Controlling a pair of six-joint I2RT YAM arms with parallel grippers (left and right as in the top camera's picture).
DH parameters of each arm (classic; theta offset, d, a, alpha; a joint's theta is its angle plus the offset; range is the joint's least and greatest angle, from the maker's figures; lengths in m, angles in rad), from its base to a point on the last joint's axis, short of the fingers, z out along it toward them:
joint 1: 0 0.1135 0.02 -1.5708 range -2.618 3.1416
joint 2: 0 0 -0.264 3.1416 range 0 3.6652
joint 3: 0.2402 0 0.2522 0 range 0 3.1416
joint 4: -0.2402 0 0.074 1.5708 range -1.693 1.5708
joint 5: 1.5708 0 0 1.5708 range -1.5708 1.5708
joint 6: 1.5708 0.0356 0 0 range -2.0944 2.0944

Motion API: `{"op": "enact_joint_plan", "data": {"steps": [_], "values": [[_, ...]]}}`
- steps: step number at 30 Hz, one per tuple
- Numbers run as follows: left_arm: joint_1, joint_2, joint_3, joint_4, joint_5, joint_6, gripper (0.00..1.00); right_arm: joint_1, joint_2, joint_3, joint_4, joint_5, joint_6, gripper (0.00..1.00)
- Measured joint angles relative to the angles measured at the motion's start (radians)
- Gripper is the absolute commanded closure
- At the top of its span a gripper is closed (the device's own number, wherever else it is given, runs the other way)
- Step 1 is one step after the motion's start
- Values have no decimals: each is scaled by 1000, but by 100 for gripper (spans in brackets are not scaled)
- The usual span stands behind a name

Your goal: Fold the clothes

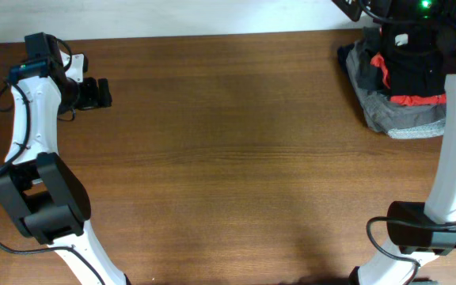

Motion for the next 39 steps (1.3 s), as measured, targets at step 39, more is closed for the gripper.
{"op": "enact_joint_plan", "data": {"steps": [39], "values": [[0,0,0,3,0,0,1,109,-981,-1556,565,859,-517,1]]}}
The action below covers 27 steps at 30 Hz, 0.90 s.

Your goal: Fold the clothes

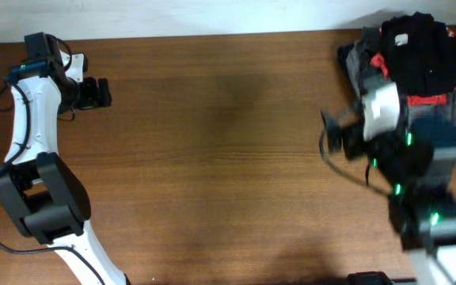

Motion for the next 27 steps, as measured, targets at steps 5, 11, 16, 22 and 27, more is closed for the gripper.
{"op": "enact_joint_plan", "data": {"steps": [5,11,16,22,27], "values": [[0,0,0,1,0,0,1,-17,-282,-402,195,-3,-8,1],[0,0,0,0,0,0,1,-17,-506,-748,362,-25,-5,1],[0,0,0,0,0,0,1,-17,-658,-880,385,-34,2,1],[0,0,0,1,0,0,1,-17,-800,-939,330,-33,3,1],[0,0,0,0,0,0,1,-17,-860,-939,329,8,3,1]]}}
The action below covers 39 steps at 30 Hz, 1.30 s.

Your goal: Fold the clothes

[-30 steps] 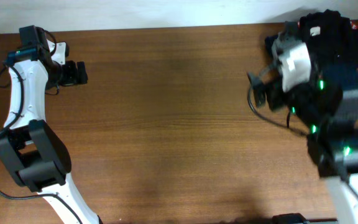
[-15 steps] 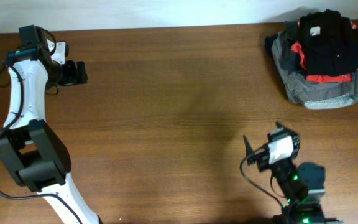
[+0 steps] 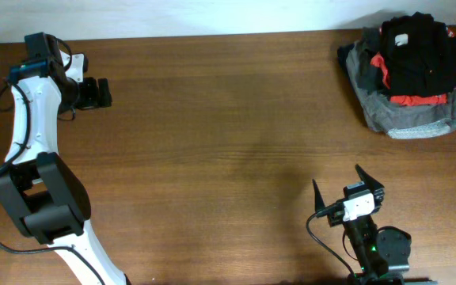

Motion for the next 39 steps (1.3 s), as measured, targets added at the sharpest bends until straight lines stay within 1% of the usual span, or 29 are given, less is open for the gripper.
{"op": "enact_joint_plan", "data": {"steps": [8,39], "values": [[0,0,0,0,0,0,1,0,-31,0,-11,109,0,1],[0,-2,0,0,0,0,1,0,-31,0,-13,131,0,1]]}}
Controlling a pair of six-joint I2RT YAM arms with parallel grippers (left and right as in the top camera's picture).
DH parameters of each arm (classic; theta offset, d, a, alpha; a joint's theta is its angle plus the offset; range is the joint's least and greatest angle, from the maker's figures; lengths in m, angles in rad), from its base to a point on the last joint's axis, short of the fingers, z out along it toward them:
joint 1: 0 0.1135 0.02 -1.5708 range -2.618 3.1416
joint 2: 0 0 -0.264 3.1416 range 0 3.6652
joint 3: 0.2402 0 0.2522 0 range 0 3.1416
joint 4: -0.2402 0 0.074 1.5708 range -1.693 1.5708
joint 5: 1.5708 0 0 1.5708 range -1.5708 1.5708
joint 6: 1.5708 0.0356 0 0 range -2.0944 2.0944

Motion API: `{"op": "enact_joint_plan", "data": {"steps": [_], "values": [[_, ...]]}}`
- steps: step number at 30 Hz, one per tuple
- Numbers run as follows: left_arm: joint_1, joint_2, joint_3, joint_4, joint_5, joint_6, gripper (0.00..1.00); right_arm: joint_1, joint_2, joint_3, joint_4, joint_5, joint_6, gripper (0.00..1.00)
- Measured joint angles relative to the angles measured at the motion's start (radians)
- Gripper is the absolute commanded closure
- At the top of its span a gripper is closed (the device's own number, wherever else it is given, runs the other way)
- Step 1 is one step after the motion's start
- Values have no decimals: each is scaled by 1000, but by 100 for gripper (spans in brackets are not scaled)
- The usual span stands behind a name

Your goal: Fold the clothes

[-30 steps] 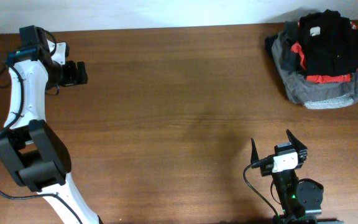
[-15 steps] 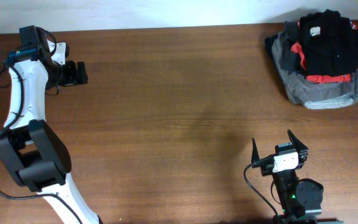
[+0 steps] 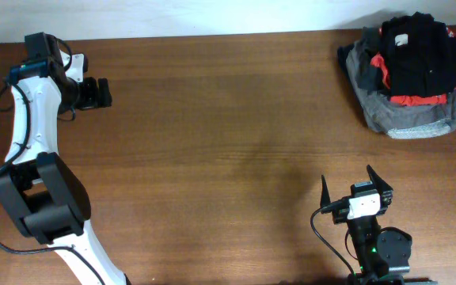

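Observation:
A pile of clothes (image 3: 406, 79) sits at the table's back right: a black garment (image 3: 418, 55) on top, a red one (image 3: 406, 100) under it, grey ones (image 3: 406, 120) at the bottom. My right gripper (image 3: 350, 182) stands open and empty near the front edge, far from the pile. My left gripper (image 3: 105, 93) hangs over the far left of the table, pointing right. Its fingers overlap from above, so their state does not show.
The brown wooden table (image 3: 228, 142) runs across the whole view, with a white wall along its back edge. The left arm (image 3: 30, 119) stretches along the left side. The right arm's base (image 3: 378, 245) stands at the front edge.
My right gripper has shifted slightly to the right near the front edge and is still open. The pile and the left arm have not moved.
First my right arm reached over the pile at the back right, covering part of the black garment. Then it was left of the pile, blurred. Later it stood folded at the front edge, open and empty, where it remains. The left arm stayed still throughout.

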Motion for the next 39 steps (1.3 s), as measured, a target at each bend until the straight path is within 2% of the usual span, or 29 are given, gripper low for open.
{"op": "enact_joint_plan", "data": {"steps": [4,12,17,24,26,33,39], "values": [[-6,-34,-3,0,0,0,1,0,0,0,0,2,0,1],[-82,-382,-29,213,1,0,1,0,0,0,0,2,1,1],[-97,-611,-172,301,1,0,1,0,0,0,0,2,0,1],[-97,-848,-572,503,15,0,1,0,-1,0,0,2,1,1],[-98,-947,-774,621,48,0,1,0,-1,0,0,3,0,1],[-103,-1254,-1272,921,128,-1,1,0,-1,0,0,3,0,1],[-103,-1460,-1570,1069,154,0,1,0,-1,0,0,3,0,1]]}}
